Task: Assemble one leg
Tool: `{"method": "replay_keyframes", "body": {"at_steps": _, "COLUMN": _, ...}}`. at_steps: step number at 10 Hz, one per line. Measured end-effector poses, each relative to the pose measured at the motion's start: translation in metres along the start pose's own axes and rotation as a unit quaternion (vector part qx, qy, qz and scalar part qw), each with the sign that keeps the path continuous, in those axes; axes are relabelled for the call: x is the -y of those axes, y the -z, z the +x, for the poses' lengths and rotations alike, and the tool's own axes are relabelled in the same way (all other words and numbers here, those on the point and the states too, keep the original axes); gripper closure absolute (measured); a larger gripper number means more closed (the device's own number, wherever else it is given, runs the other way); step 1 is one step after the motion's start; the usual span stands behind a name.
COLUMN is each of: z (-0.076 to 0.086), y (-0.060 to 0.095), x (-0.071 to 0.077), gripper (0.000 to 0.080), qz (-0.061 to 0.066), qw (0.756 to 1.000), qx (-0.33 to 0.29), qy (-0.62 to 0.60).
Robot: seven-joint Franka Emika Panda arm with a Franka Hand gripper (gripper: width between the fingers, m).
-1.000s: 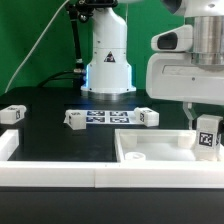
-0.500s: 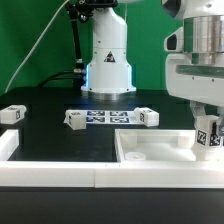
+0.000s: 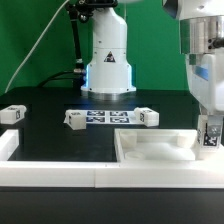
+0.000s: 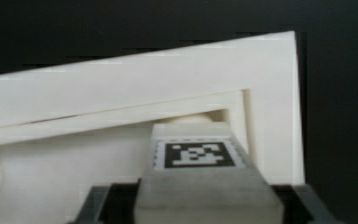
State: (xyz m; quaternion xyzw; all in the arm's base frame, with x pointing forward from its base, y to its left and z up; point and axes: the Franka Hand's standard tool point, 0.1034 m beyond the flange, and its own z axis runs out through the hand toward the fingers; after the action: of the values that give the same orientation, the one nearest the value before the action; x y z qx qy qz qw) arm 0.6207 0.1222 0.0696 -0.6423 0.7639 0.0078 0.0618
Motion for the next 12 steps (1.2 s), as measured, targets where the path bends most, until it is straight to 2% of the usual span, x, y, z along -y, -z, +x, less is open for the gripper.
{"method": "replay_keyframes", "body": {"at_steps": 1, "z": -0.0001, "y": -0.0003, "x": -0.0002, "gripper": 0.0508, "qz": 0.0, "qw": 1.0, "qx": 0.0, "qy": 0.009}}
{"method": "replay_keyframes", "body": {"at_steps": 3, "z": -0.0004, "y": -0.0001, "x": -0.0004, "gripper": 0.0261, "qz": -0.003, "qw": 0.998, "qx": 0.0, "qy": 0.057}}
{"method": "replay_keyframes", "body": {"at_steps": 4, "z": -0.0005, "y": 0.0004, "x": -0.0007, "gripper": 0.0185, "qz": -0.007, "qw": 0.997, "qx": 0.0, "qy": 0.082}}
{"method": "replay_keyframes", "body": {"at_steps": 5, "z": -0.0005, "y": 0.0011, "x": -0.0006, "gripper": 0.0157, "qz": -0.01, "qw": 0.99, "qx": 0.001, "qy": 0.142}}
{"method": "replay_keyframes", "body": {"at_steps": 8, "z": -0.0024, "y": 0.0025, "x": -0.0023, "gripper": 0.0152, "qz": -0.029, "qw": 0.956, "qx": 0.002, "qy": 0.29}}
{"method": "replay_keyframes", "body": {"at_steps": 10, "z": -0.0009, "y": 0.003, "x": -0.0016, "gripper": 0.0151, "qz": -0.035, "qw": 0.909, "qx": -0.004, "qy": 0.416}}
{"method": "replay_keyframes", "body": {"at_steps": 12, "z": -0.0022, "y": 0.003, "x": 0.0005, "gripper": 0.0151, "qz": -0.039, "qw": 0.846, "qx": -0.008, "qy": 0.532}}
